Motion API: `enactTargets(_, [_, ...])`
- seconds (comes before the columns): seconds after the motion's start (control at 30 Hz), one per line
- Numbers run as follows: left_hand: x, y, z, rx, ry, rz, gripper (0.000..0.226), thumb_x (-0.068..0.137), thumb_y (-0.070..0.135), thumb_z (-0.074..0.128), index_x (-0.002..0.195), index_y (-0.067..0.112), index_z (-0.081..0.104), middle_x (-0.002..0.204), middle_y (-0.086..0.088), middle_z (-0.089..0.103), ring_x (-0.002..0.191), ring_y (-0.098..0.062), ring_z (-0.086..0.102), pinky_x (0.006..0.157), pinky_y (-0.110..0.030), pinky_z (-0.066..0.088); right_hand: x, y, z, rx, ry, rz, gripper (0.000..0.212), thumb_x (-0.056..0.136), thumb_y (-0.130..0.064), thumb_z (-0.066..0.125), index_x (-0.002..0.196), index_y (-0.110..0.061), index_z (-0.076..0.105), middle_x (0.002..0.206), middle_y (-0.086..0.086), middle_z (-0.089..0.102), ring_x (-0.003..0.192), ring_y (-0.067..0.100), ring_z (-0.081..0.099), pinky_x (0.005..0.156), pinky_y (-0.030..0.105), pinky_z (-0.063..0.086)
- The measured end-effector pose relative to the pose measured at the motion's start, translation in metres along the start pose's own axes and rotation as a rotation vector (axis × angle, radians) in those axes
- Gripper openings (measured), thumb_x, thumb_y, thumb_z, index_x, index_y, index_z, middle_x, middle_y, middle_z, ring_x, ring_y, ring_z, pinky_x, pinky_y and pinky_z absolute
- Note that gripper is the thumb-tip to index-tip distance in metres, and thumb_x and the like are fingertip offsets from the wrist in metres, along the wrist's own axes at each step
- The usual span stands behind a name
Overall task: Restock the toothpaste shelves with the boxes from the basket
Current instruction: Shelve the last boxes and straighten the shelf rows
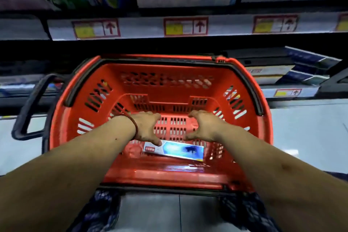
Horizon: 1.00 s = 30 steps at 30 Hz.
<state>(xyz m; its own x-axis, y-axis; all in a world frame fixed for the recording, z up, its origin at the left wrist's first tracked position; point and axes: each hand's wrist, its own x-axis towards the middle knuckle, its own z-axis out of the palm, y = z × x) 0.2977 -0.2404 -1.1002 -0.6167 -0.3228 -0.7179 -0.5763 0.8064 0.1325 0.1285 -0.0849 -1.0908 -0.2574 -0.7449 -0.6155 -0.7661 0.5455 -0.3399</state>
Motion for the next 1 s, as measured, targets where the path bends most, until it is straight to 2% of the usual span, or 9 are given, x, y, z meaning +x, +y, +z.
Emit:
enactTargets(0.23, [0.035,-0.005,0.034,0.045,-0.266,-0.058,0.099,0.085,0.057,0.072,0.159,0.013,0.023,0.158,-0.012,0.041,0.14,-0.032,0.047,0.112,-0.039,0.042,0.037,0.006,0.036,-0.001,-0.308,0.185,0.09,0.073,-0.049,0.086,0.145,-0.011,0.048,0.146,0.009,0.052,0.127,0.029,0.055,0.103,0.033,0.047])
enactTargets(0.4, [0.049,-0.012,0.048,-0.03,-0.337,-0.134,0.093,0.087,0.058,0.068,0.158,0.016,0.024,0.154,-0.009,0.046,0.134,-0.031,0.051,0.107,-0.036,0.045,0.051,0.016,0.05,-0.001,-0.432,0.315,0.06,0.074,-0.044,0.086,0.119,-0.01,0.065,0.109,0.005,0.064,0.088,0.024,0.061,0.078,0.03,0.05])
enactTargets(0.5, [0.056,-0.019,0.057,-0.122,-0.431,-0.177,0.105,0.082,0.061,0.071,0.161,0.022,0.015,0.162,-0.005,0.035,0.142,-0.03,0.042,0.114,-0.04,0.039,0.053,0.025,0.056,0.17,-0.453,0.42,0.037,0.078,-0.034,0.084,0.099,-0.009,0.066,0.082,0.004,0.059,0.067,0.021,0.058,0.068,0.031,0.053])
enactTargets(0.6, [0.057,-0.02,0.062,-0.24,-0.497,-0.208,0.124,0.067,0.065,0.076,0.162,0.03,0.004,0.166,-0.004,0.028,0.142,-0.031,0.043,0.11,-0.041,0.045,0.051,0.026,0.058,0.492,-0.46,0.538,0.051,0.082,-0.026,0.083,0.121,-0.002,0.063,0.107,0.018,0.06,0.082,0.032,0.06,0.066,0.036,0.054])
enactTargets(0.63, [0.055,-0.02,0.061,-0.291,-0.479,-0.215,0.128,0.058,0.066,0.077,0.161,0.031,0.01,0.163,-0.004,0.033,0.135,-0.03,0.049,0.106,-0.04,0.049,0.05,0.025,0.058,0.571,-0.452,0.569,0.054,0.085,-0.023,0.08,0.129,0.0,0.059,0.118,0.02,0.057,0.093,0.036,0.059,0.07,0.039,0.054])
enactTargets(0.7, [0.053,-0.02,0.059,-0.377,-0.413,-0.225,0.121,0.052,0.064,0.076,0.156,0.029,0.026,0.152,-0.001,0.046,0.125,-0.026,0.055,0.106,-0.039,0.049,0.046,0.021,0.052,0.674,-0.389,0.596,0.042,0.094,-0.021,0.071,0.126,0.001,0.055,0.114,0.017,0.057,0.104,0.035,0.058,0.083,0.043,0.052])
enactTargets(0.8, [0.048,-0.022,0.052,-0.466,-0.289,-0.263,0.084,0.079,0.046,0.077,0.15,0.021,0.038,0.136,0.0,0.055,0.119,-0.022,0.057,0.107,-0.037,0.048,0.036,0.015,0.037,0.763,-0.297,0.624,0.03,0.099,-0.033,0.063,0.108,-0.008,0.048,0.091,0.011,0.052,0.085,0.026,0.056,0.085,0.041,0.049])
enactTargets(0.9, [0.042,-0.027,0.042,-0.558,-0.16,-0.291,0.08,0.083,0.04,0.078,0.148,0.015,0.039,0.132,-0.004,0.059,0.104,-0.025,0.065,0.09,-0.035,0.054,0.028,0.005,0.018,0.885,-0.212,0.613,0.03,0.099,-0.037,0.06,0.101,-0.009,0.05,0.082,0.01,0.053,0.082,0.023,0.061,0.098,0.039,0.047])
enactTargets(1.0, [0.027,-0.028,0.025,-0.63,0.002,-0.309,0.071,0.081,0.037,0.081,0.137,0.011,0.046,0.116,-0.008,0.064,0.077,-0.023,0.062,0.071,-0.036,0.056,0.02,-0.006,-0.004,0.888,-0.104,0.534,0.053,0.097,-0.042,0.062,0.134,-0.006,0.052,0.117,0.022,0.061,0.111,0.037,0.061,0.105,0.046,0.045])
